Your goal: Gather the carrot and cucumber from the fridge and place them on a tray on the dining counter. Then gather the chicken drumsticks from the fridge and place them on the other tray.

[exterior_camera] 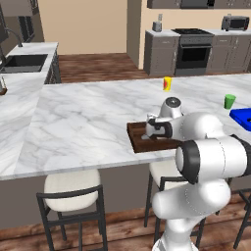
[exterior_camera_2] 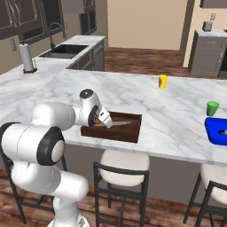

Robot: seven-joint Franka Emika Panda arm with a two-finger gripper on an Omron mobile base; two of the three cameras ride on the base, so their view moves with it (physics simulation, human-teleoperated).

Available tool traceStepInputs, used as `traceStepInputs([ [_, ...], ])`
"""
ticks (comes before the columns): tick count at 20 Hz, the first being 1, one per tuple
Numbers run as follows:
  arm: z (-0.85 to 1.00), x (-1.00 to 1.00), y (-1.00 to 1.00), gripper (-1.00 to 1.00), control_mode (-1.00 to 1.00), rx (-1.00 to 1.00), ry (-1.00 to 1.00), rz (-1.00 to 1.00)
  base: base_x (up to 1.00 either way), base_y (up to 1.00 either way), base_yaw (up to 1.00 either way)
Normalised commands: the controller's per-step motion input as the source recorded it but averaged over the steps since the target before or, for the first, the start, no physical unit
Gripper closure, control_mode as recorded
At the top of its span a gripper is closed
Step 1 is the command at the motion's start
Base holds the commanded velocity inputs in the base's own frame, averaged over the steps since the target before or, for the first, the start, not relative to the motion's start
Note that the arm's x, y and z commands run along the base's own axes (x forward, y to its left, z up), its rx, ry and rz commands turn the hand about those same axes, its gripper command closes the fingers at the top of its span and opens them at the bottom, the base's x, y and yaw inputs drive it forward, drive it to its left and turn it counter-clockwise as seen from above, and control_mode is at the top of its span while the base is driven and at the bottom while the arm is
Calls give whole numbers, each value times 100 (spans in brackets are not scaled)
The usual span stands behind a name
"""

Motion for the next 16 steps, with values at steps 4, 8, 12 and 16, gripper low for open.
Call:
traceStepInputs([
  [4, -26, 35, 0, 100, -100, 0, 0, 0, 0, 0, 0],
  [8, -30, 26, 0, 100, -100, 0, 0, 0, 0, 0, 0],
  [12, -31, 20, 0, 100, -100, 0, 0, 0, 0, 0, 0],
  [16, -28, 18, 0, 100, -100, 0, 0, 0, 0, 0, 0],
])
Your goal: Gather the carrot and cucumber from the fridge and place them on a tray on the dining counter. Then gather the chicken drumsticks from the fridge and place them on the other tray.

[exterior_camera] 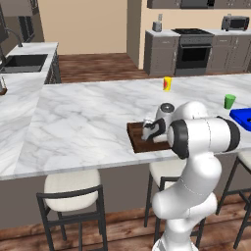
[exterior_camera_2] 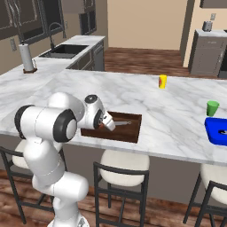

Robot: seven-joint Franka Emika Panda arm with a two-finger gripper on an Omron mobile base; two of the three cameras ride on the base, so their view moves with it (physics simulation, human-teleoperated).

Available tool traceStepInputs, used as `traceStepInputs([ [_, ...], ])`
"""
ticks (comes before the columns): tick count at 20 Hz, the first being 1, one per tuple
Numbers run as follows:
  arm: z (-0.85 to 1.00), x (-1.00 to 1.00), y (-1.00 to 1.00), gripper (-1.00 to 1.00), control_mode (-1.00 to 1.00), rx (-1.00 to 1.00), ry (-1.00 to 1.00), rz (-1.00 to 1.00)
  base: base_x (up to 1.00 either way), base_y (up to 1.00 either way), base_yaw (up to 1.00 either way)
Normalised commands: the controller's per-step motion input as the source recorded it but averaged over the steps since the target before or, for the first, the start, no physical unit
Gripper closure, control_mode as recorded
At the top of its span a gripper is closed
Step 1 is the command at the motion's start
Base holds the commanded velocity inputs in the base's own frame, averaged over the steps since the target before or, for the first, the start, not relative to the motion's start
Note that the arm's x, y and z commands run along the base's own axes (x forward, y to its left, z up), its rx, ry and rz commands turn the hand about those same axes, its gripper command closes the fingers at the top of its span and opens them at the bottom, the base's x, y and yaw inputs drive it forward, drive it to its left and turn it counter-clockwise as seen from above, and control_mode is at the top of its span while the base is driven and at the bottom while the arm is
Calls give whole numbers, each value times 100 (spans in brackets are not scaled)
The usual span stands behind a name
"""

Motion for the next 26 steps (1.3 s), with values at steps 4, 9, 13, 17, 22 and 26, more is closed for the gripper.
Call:
traceStepInputs([
  [4, -16, 24, -1, 100, -100, 0, 0, 0, 0, 0, 0],
  [9, -4, 32, -7, 100, -100, 2, 0, 0, 0, 0, 0],
  [13, -3, 29, -9, 100, -100, 3, 0, 0, 0, 0, 0],
  [17, -5, 5, -3, -100, -100, 0, -4, 0, 0, 0, 0],
  [22, -1, -28, -26, -100, -100, 12, -30, 0, 0, 0, 0],
  [26, 0, -69, -21, -100, -100, 15, -50, 0, 0, 0, 0],
])
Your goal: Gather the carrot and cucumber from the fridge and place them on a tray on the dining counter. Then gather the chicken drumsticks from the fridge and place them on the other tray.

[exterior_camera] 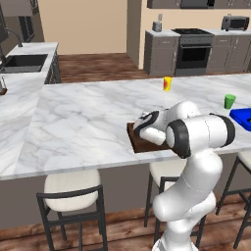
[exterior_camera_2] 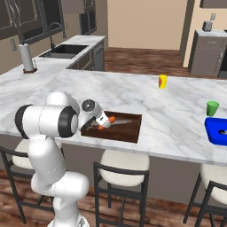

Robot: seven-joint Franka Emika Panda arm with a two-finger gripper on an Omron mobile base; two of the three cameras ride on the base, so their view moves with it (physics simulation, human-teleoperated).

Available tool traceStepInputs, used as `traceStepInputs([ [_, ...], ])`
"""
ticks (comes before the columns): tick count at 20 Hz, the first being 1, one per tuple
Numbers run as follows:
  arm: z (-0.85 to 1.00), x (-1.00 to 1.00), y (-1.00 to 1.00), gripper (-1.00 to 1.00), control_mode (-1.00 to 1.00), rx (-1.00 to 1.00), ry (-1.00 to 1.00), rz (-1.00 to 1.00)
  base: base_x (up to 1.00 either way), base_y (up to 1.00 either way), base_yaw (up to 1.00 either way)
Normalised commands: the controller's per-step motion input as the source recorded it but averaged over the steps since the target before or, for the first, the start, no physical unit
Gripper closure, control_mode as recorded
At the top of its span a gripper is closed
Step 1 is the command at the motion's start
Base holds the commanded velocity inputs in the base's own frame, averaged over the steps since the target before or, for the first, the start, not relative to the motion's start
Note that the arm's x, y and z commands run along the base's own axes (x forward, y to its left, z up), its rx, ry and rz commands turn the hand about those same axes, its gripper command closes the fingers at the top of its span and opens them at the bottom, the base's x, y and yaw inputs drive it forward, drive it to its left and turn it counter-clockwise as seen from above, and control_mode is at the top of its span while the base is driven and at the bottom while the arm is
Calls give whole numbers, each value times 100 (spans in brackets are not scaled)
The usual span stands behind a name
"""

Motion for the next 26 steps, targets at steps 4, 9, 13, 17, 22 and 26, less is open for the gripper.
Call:
traceStepInputs([
  [4, 37, -82, -37, -100, -100, 16, -39, 0, 0, 0, 0],
  [9, 91, -58, -47, -100, -100, 7, -8, 0, 0, 0, 0],
  [13, 100, -50, -12, -100, -100, -7, 8, 0, 0, 0, 0],
  [17, 100, -21, 9, -100, -100, -22, 24, 1, 0, 0, 0],
  [22, 100, 0, 23, -100, -100, -26, 19, 1, 0, 0, 0],
  [26, 100, -9, 12, -100, -100, -19, 5, 0, 0, 0, 0],
])
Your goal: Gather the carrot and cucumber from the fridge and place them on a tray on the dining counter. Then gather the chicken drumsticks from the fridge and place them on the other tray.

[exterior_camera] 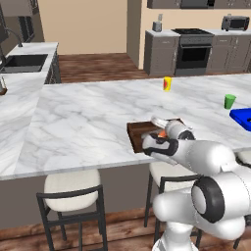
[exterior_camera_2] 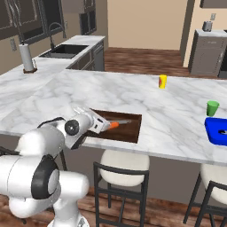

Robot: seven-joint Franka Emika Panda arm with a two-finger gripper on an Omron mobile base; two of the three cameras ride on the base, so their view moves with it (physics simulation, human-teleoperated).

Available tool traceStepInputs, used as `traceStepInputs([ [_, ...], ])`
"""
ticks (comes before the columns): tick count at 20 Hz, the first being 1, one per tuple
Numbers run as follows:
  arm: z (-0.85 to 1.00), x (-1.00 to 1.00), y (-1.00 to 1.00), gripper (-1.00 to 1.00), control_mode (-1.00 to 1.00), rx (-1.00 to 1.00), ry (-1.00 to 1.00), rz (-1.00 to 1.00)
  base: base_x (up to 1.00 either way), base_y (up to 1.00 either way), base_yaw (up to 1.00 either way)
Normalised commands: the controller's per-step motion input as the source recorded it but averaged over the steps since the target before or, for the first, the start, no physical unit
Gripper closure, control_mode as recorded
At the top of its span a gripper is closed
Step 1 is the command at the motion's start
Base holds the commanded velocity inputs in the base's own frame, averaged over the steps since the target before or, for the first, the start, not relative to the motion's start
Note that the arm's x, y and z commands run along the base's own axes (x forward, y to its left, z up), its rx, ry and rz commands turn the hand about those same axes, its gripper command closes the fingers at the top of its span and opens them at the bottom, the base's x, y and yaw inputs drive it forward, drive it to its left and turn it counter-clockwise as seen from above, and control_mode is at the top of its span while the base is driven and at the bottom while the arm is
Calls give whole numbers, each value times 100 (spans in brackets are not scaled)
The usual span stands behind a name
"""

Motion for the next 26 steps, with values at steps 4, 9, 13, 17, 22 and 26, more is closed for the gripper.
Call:
traceStepInputs([
  [4, 100, -22, 1, -100, -100, -8, 0, 0, 0, 0, 0],
  [9, 100, -24, 0, -100, -100, -4, 5, 0, 0, 0, 0],
  [13, 97, -39, 0, -100, -100, -2, 17, 0, 0, 0, 0],
  [17, 44, -44, 16, -100, -100, -1, 17, 8, 0, 0, 0],
  [22, 1, -50, 32, -100, -100, -1, 9, 13, 0, 0, 0],
  [26, -8, -57, 28, -100, -100, -1, 12, 9, 0, 0, 0],
])
